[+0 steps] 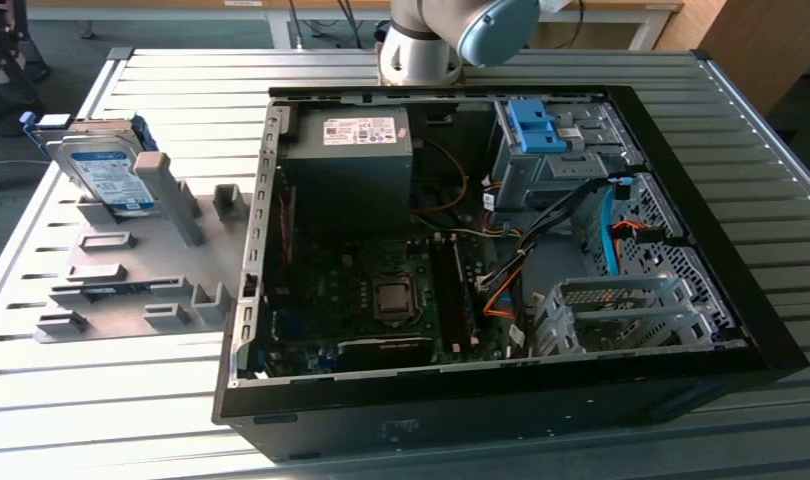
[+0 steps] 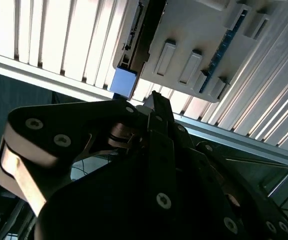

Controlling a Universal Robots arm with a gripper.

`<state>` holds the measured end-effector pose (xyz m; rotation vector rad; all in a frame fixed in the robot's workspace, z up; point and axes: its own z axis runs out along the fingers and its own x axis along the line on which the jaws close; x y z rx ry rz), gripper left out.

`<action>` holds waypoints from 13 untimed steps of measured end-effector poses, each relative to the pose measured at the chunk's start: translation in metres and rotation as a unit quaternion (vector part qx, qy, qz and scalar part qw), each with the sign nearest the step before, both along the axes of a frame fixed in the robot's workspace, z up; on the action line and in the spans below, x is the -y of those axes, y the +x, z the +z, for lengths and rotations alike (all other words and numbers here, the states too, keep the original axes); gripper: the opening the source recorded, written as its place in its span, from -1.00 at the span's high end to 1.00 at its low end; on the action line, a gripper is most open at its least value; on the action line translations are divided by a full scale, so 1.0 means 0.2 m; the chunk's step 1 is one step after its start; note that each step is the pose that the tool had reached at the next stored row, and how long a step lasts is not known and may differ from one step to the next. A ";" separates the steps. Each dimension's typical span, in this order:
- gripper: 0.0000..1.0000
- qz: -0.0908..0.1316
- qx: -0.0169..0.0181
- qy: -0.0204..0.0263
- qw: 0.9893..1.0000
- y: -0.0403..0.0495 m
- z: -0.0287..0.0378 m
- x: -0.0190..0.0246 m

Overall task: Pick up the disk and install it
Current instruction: 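Pick up the disk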

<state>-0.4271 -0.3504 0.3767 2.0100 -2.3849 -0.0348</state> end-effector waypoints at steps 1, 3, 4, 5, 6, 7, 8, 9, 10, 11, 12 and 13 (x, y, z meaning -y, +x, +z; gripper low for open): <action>0.79 0.006 0.000 0.000 1.000 0.000 0.000 0.000; 0.79 0.010 0.000 0.000 1.000 0.000 0.000 0.000; 0.79 0.010 0.000 0.000 1.000 0.000 0.000 0.000; 0.79 0.010 0.000 0.000 1.000 0.000 0.000 0.000; 0.79 0.011 0.000 0.000 1.000 0.000 0.000 0.000; 0.79 0.011 0.000 0.000 1.000 0.000 0.000 0.000; 0.79 0.011 0.000 0.000 1.000 0.000 0.000 0.000; 0.79 0.012 0.000 0.000 1.000 0.000 0.000 0.000; 0.79 0.012 0.000 0.000 1.000 0.000 0.000 0.000; 0.79 0.012 0.000 0.000 1.000 0.000 0.000 0.000; 0.79 0.013 0.000 0.000 1.000 0.000 0.000 0.000; 0.79 0.013 0.000 0.000 1.000 0.000 0.000 0.000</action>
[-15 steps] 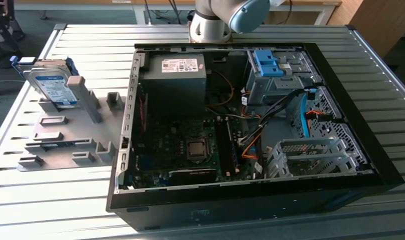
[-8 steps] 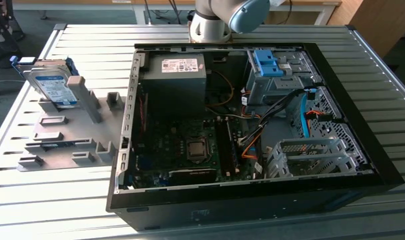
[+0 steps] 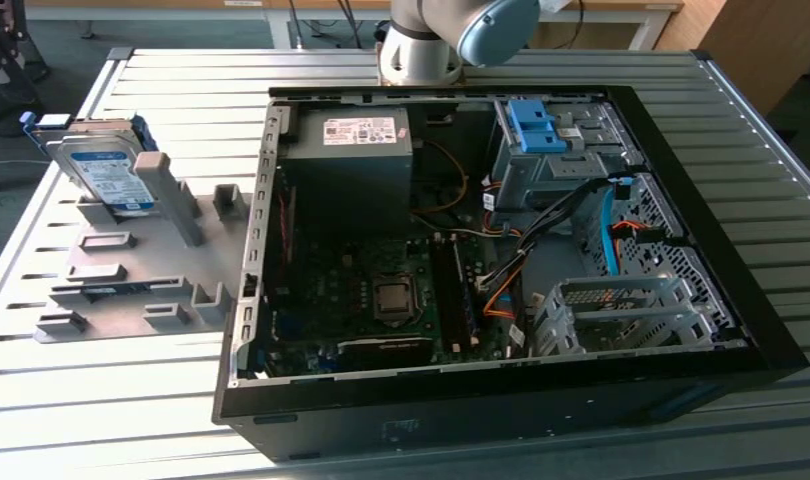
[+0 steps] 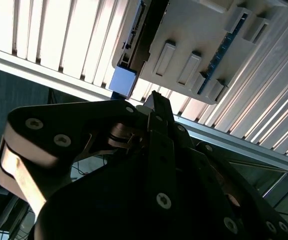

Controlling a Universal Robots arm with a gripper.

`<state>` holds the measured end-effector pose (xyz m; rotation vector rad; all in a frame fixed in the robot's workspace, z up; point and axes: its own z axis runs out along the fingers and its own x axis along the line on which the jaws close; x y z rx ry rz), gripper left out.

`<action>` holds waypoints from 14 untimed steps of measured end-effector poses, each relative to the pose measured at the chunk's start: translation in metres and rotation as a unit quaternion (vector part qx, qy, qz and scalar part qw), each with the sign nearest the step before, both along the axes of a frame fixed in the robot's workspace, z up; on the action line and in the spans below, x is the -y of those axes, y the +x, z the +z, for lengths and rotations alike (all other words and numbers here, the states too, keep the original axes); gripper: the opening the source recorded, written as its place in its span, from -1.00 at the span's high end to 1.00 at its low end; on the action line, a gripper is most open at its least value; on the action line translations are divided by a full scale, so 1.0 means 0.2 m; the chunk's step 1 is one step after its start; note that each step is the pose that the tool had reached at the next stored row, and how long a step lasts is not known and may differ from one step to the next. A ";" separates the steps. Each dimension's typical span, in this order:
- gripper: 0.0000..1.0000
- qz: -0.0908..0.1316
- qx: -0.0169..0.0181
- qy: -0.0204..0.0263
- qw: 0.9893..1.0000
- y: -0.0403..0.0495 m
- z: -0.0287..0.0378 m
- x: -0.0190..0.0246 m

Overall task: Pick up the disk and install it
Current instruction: 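Pick up the disk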

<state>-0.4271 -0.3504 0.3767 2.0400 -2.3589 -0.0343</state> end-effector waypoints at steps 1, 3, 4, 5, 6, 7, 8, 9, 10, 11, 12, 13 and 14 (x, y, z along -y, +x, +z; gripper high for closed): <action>0.79 0.000 0.000 0.000 1.000 0.000 0.000 0.000; 0.79 0.001 0.000 0.000 1.000 0.000 0.000 0.000; 0.79 0.001 0.000 0.000 1.000 0.000 0.000 0.000; 0.79 0.001 0.000 0.000 1.000 0.000 0.000 0.000; 0.79 0.001 0.000 0.000 1.000 0.000 0.000 0.000; 0.79 0.001 0.000 0.000 1.000 0.000 0.000 0.000; 0.79 0.001 0.000 0.000 1.000 0.000 0.000 0.000; 0.79 0.001 0.000 0.000 1.000 0.000 0.000 0.000; 0.79 0.001 0.000 0.000 1.000 0.000 0.000 0.000; 0.79 0.001 0.000 0.000 1.000 0.000 0.000 0.000; 0.79 0.001 0.000 0.000 1.000 0.000 0.000 0.000; 0.79 0.001 0.000 0.000 1.000 0.000 0.000 0.000; 0.79 0.001 0.000 0.000 1.000 0.000 0.000 0.000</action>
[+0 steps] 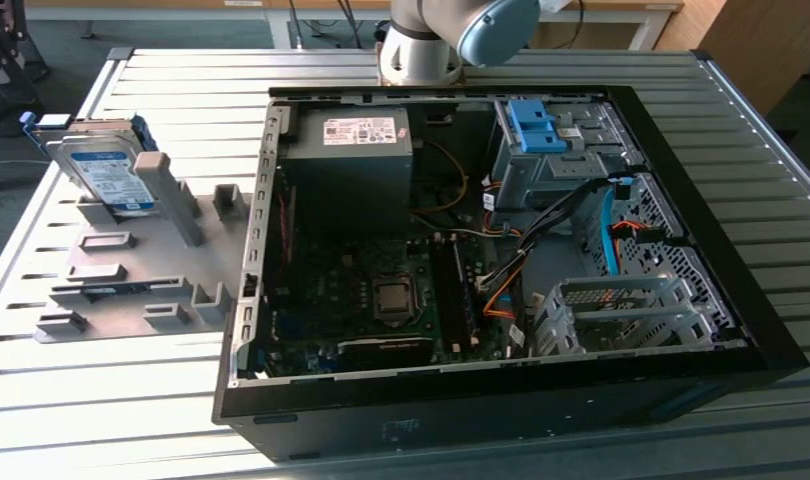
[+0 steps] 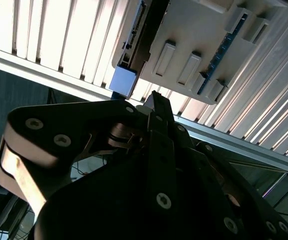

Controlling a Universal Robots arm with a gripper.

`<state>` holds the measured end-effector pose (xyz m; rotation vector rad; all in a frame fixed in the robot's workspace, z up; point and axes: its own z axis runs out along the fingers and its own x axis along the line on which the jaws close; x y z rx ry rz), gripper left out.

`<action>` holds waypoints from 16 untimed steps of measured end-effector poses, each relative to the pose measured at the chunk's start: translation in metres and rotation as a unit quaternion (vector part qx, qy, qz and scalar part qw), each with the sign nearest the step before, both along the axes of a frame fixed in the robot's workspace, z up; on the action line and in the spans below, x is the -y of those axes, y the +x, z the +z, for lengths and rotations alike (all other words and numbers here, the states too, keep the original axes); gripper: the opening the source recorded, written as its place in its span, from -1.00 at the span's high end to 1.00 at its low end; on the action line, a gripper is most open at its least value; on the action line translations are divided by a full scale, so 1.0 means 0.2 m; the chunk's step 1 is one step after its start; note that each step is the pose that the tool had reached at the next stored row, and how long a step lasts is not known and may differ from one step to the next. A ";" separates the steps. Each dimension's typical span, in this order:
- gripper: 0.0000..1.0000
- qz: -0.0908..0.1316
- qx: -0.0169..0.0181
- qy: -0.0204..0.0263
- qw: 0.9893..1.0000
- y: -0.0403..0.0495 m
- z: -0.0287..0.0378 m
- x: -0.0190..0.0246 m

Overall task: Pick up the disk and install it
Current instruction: 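Pick up the disk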

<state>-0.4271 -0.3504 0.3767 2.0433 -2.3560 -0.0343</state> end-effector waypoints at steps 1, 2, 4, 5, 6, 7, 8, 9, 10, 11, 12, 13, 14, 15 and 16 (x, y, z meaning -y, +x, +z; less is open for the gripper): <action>0.79 0.001 0.000 0.000 1.000 0.000 0.000 0.000; 0.79 0.002 0.000 0.000 1.000 0.000 0.000 0.000; 0.79 0.006 0.000 0.000 1.000 0.000 0.000 0.000; 0.79 0.009 0.000 0.000 1.000 0.000 0.000 0.000; 0.79 0.013 0.000 0.000 1.000 0.000 0.000 0.000; 0.79 0.017 0.000 0.000 1.000 0.000 0.000 0.000; 0.79 0.023 0.000 0.000 1.000 0.000 0.000 0.000; 0.79 0.029 0.000 0.000 1.000 0.000 0.000 0.000; 0.79 0.035 0.000 0.000 0.999 0.000 0.000 0.000; 0.79 0.042 0.000 0.000 0.999 0.000 0.000 0.000; 0.79 0.049 0.000 0.000 0.999 0.000 0.000 0.000; 0.79 0.058 0.000 0.000 0.998 0.000 0.000 0.000; 0.79 0.067 0.000 0.000 0.998 0.000 0.000 0.000; 0.79 0.076 0.000 0.000 0.997 0.000 0.000 0.000; 0.79 0.086 0.000 0.000 0.996 0.000 0.000 0.000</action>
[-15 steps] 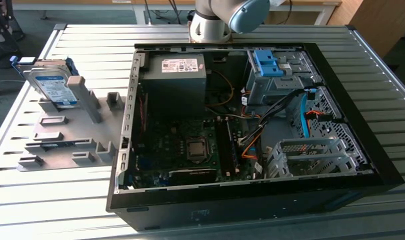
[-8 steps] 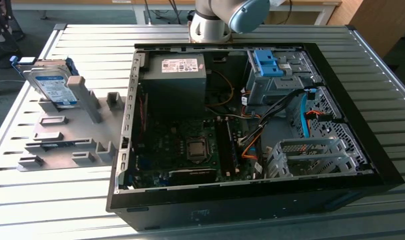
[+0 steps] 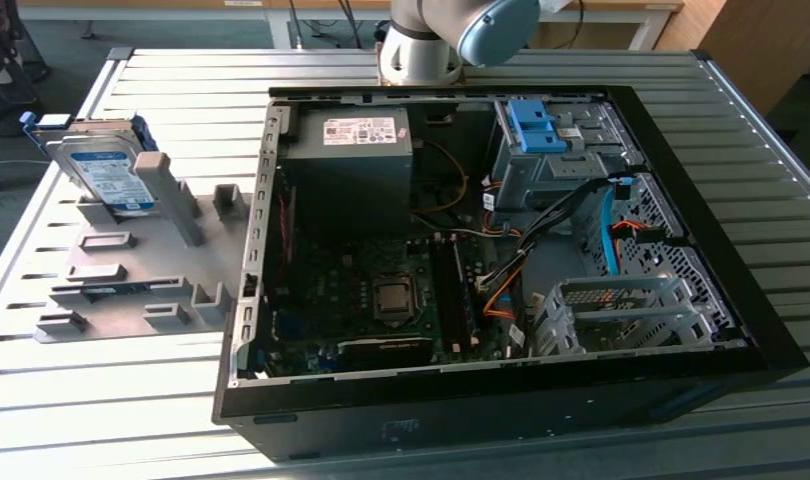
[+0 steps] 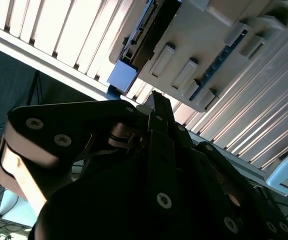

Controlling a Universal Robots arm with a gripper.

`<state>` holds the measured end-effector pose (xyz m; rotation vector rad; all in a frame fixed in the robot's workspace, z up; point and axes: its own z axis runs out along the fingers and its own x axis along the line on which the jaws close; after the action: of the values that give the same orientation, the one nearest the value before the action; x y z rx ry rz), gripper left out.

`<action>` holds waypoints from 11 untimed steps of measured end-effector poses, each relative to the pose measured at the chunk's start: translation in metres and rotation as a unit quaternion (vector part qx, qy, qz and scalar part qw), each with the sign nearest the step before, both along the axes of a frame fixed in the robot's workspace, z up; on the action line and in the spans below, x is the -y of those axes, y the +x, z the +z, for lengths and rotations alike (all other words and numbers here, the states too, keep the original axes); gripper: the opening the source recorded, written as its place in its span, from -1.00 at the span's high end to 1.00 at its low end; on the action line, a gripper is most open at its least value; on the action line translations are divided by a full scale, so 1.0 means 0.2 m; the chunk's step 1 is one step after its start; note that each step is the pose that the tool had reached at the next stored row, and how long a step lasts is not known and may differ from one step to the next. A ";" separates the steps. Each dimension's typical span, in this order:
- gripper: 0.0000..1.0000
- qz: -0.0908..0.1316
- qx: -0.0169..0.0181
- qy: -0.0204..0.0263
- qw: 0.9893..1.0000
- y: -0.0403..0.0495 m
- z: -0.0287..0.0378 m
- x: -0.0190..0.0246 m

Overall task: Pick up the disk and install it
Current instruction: 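Pick up the disk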

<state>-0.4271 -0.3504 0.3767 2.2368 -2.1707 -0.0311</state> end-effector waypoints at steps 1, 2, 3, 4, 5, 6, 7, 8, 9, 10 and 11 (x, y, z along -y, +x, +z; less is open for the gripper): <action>0.79 0.009 0.000 0.000 1.000 0.000 0.000 0.000; 0.79 0.018 0.000 0.000 1.000 0.000 0.000 0.000; 0.79 0.027 0.000 0.000 1.000 0.000 0.000 0.000; 0.79 0.036 0.000 0.000 0.999 0.000 0.000 0.000; 0.79 0.045 0.000 0.000 0.999 0.000 0.000 0.000; 0.79 0.054 0.000 0.000 0.999 0.000 0.000 0.000; 0.79 0.062 0.000 0.000 0.998 0.000 0.000 0.000; 0.79 0.070 0.000 0.000 0.998 0.000 0.000 0.000; 0.79 0.077 0.000 0.000 0.997 0.000 0.000 0.000; 0.79 0.084 0.000 0.000 0.996 0.000 0.000 0.000; 0.79 0.088 0.000 0.000 0.996 0.000 0.000 0.000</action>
<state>-0.4272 -0.3504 0.3767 2.4181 -1.9646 -0.0265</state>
